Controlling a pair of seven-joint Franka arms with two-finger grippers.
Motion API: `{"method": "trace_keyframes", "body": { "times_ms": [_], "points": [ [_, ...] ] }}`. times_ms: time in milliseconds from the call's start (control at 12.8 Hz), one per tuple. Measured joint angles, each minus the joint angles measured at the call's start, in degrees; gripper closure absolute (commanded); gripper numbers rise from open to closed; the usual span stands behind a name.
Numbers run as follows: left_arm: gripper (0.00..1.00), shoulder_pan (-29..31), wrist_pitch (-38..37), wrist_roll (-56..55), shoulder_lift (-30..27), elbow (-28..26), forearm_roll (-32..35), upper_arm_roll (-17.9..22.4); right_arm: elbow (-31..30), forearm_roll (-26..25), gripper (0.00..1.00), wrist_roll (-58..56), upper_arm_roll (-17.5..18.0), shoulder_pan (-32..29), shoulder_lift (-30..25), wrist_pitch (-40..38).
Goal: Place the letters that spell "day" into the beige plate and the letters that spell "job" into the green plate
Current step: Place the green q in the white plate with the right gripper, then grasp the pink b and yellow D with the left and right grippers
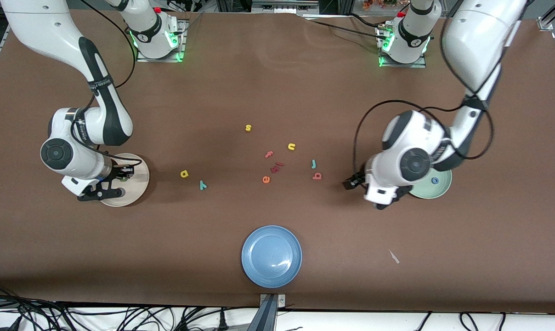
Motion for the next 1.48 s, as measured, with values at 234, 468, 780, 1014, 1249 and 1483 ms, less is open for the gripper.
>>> {"method": "trace_keyframes", "body": {
  "times_ms": [234, 468, 780, 1014, 1249, 1483],
  "points": [
    [0.19, -4.82, 7.15, -7.63, 4.34, -0.03, 0.02, 1.17, 1.52, 3.06, 0.0, 5.99, 1.44, 1.65, -0.63, -1.77],
    [0.22, -7.15, 12.57, -15.72, 8.02, -0.02, 0.26, 3.43, 2.42, 3.24, 0.0, 15.15, 2.02, 5.77, -1.2, -3.72],
    [0.3, -9.15, 13.21, -23.61, 8.95, -0.01, 0.38, 3.77, 2.18, 3.27, 0.0, 20.61, 2.19, 11.58, -0.45, -3.61],
    [0.34, -10.42, 13.2, -26.11, 9.11, -0.01, 0.38, 3.84, 0.49, 3.23, 0.0, 17.11, 2.18, 13.38, 0.4, -0.32],
    [0.49, -10.55, 13.22, -26.37, 9.47, 0.02, 0.38, 4.23, -2.19, 3.23, 0.0, 11.2, 1.88, 13.33, 0.57, 4.36],
    [0.75, -10.55, 13.32, -26.39, 9.46, 0.26, 0.38, 4.32, -3.98, 3.23, 0.02, 6.97, 1.91, 13.36, 0.78, 7.11]
  ]
}}
